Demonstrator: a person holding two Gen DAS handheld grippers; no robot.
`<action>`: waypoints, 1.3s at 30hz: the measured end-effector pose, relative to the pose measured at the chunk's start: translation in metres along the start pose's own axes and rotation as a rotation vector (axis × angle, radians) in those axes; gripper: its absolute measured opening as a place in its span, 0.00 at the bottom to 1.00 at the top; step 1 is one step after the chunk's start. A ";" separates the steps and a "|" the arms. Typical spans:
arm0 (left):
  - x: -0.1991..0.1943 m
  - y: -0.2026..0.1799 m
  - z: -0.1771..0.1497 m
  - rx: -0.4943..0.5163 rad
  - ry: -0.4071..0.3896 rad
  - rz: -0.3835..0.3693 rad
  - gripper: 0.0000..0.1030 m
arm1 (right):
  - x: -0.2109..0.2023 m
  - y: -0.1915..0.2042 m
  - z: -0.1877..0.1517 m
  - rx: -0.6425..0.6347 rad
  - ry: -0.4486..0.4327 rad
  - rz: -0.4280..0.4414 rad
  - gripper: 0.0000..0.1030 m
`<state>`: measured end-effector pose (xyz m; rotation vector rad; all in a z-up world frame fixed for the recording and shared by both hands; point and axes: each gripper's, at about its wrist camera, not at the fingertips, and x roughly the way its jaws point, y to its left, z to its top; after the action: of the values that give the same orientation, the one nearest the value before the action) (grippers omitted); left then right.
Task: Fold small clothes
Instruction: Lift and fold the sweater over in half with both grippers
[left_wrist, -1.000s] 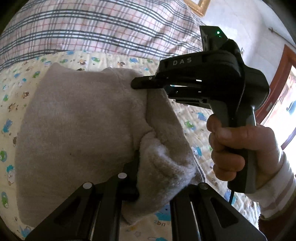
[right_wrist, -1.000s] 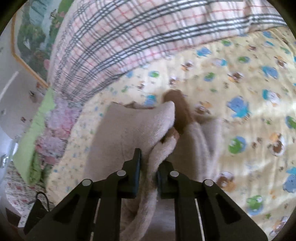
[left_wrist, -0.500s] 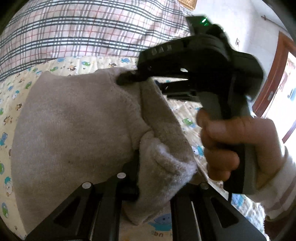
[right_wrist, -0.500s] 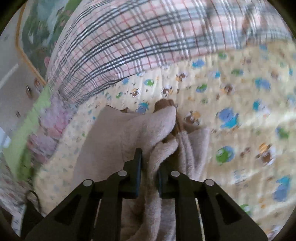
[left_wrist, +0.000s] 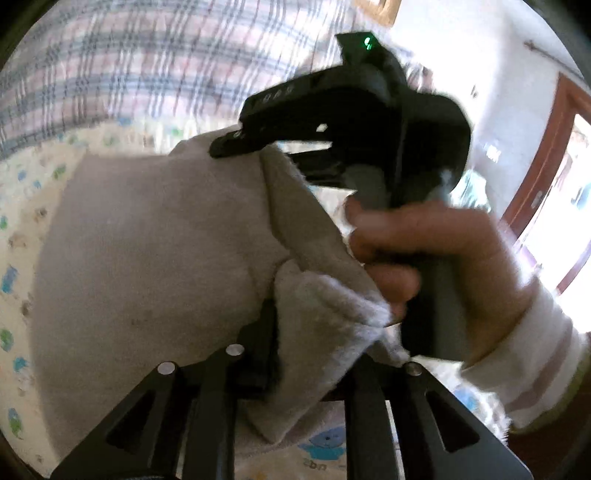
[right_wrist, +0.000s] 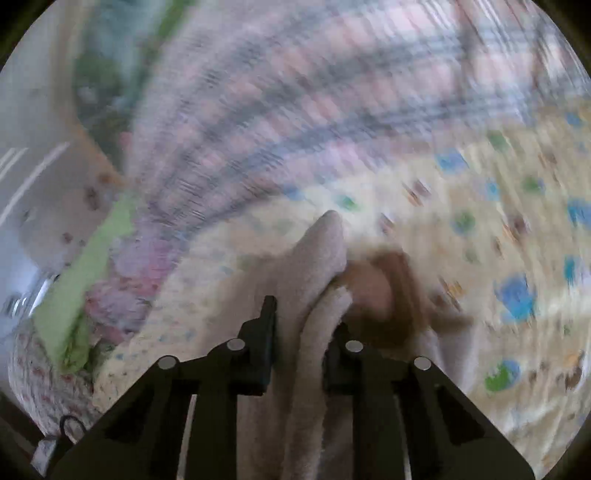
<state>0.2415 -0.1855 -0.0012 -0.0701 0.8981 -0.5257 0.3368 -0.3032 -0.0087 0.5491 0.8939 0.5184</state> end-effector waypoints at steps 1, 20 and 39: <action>0.004 0.001 -0.002 -0.002 0.017 -0.004 0.18 | 0.002 -0.008 -0.003 0.023 0.018 -0.031 0.25; -0.108 0.071 -0.062 0.014 -0.033 0.098 0.65 | -0.103 0.038 -0.094 -0.061 -0.081 -0.069 0.46; -0.066 0.117 -0.063 0.030 0.119 0.147 0.48 | -0.060 0.035 -0.114 -0.150 0.088 -0.188 0.56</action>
<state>0.2080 -0.0428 -0.0253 0.0554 1.0031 -0.4093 0.2040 -0.2888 -0.0105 0.3041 0.9704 0.4370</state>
